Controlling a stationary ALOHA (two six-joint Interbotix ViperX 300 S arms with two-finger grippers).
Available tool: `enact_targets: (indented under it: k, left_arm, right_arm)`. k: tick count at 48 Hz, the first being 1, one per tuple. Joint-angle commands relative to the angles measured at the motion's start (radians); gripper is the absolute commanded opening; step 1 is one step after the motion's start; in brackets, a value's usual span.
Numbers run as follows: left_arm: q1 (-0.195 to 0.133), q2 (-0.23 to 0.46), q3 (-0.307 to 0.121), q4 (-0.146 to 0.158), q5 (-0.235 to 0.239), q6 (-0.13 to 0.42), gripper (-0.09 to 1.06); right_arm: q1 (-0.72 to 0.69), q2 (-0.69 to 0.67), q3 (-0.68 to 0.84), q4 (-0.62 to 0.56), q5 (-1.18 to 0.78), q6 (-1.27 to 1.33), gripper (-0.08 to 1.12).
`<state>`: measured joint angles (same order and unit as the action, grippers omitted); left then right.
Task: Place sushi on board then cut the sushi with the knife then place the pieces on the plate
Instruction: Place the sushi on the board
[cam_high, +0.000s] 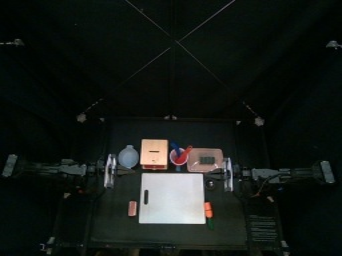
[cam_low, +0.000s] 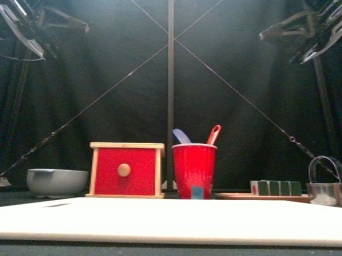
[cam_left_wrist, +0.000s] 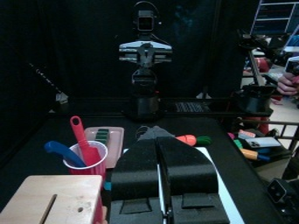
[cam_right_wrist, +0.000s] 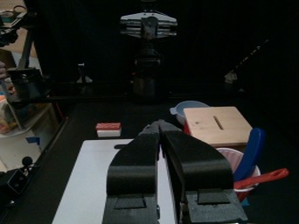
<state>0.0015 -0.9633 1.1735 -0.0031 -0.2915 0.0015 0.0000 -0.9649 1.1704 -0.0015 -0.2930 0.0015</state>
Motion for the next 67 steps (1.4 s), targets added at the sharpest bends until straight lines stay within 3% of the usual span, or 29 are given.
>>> enact_targets:
  k: [1, 12, 32, 40, 55, 59, 67]
  left_arm:
    - [0.028, 0.048, 0.000, 0.018, -0.025, 0.012, -0.06]
    - [0.043, 0.115, -0.003, 0.069, -0.078, 0.014, -0.02]
    - [0.061, 0.218, -0.011, 0.069, -0.143, 0.014, -0.02]
    - [0.081, 0.238, -0.014, 0.067, -0.161, 0.012, -0.02]
    - [0.107, 0.267, -0.014, 0.071, -0.186, 0.014, -0.02]
    - [0.109, 0.268, -0.012, 0.069, -0.186, 0.014, -0.02]
    - [0.112, 0.268, -0.014, 0.067, -0.186, 0.014, -0.02]
  right_arm:
    - [-0.023, 0.015, 0.002, 0.006, 0.000, 0.005, -0.01]
    - [-0.117, 0.020, -0.008, 0.064, 0.071, 0.038, 0.03]
    - [-0.416, 0.104, -0.170, 0.117, 0.535, 0.029, 0.09]
    - [-0.480, 0.166, -0.183, 0.103, 0.626, 0.020, 0.28]
    - [-0.466, 0.261, -0.179, 0.077, 0.683, 0.017, 0.85]
    - [-0.460, 0.278, -0.181, 0.052, 0.695, 0.014, 0.92]
    - [-0.449, 0.321, -0.187, -0.043, 0.739, 0.012, 0.92]
